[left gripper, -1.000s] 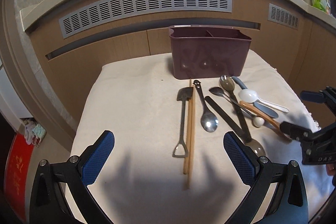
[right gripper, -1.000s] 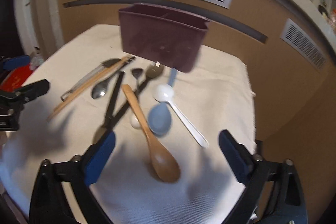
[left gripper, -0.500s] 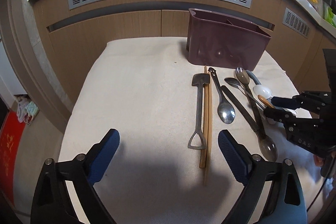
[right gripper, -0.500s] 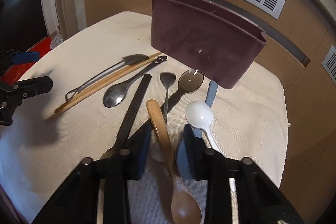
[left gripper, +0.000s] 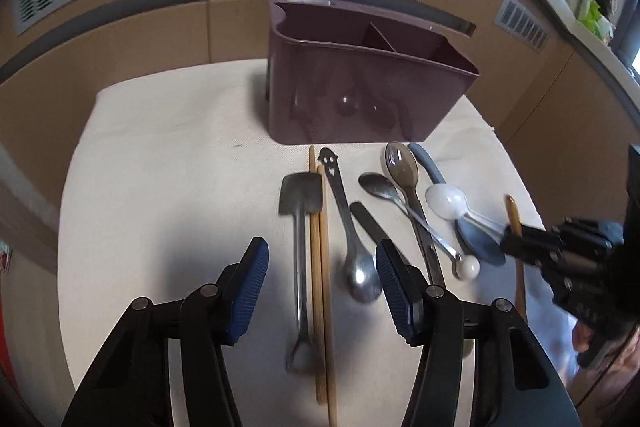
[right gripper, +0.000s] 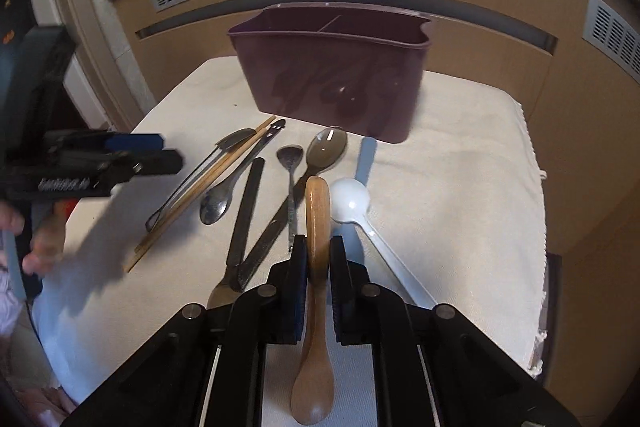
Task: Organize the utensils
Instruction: 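Grasp the wooden spoon with the right tool while the left tool grasps the metal spatula, then lift both held utensils and lower them into the maroon caddy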
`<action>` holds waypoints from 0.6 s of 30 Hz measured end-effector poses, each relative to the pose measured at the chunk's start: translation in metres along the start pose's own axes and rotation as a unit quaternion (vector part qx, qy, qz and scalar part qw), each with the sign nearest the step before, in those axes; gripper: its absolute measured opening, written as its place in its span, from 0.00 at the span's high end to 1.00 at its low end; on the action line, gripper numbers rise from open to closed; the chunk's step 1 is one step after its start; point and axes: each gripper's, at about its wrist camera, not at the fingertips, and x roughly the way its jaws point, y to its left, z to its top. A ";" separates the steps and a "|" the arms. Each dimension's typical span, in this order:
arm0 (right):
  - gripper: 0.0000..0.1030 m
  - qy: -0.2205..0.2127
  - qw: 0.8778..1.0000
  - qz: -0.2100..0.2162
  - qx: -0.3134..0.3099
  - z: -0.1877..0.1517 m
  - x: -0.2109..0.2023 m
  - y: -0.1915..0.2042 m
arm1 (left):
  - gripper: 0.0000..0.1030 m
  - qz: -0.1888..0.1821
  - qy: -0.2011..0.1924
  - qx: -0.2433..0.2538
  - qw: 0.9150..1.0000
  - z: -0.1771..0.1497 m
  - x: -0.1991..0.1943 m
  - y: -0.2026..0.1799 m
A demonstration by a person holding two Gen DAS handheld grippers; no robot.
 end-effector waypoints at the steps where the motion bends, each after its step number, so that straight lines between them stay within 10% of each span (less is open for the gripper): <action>1: 0.91 0.000 1.000 0.003 0.005 -0.002 -0.001 -0.002 | 0.45 -0.007 0.020 0.006 1.000 0.010 0.010 -0.001; 11: 0.91 -0.013 1.000 0.016 0.023 -0.011 -0.014 -0.013 | 0.54 0.037 0.110 0.001 0.993 0.044 0.067 0.001; 18: 0.91 -0.019 0.999 0.025 0.034 -0.011 -0.017 -0.013 | 0.68 0.041 0.070 -0.014 0.997 0.037 0.055 0.001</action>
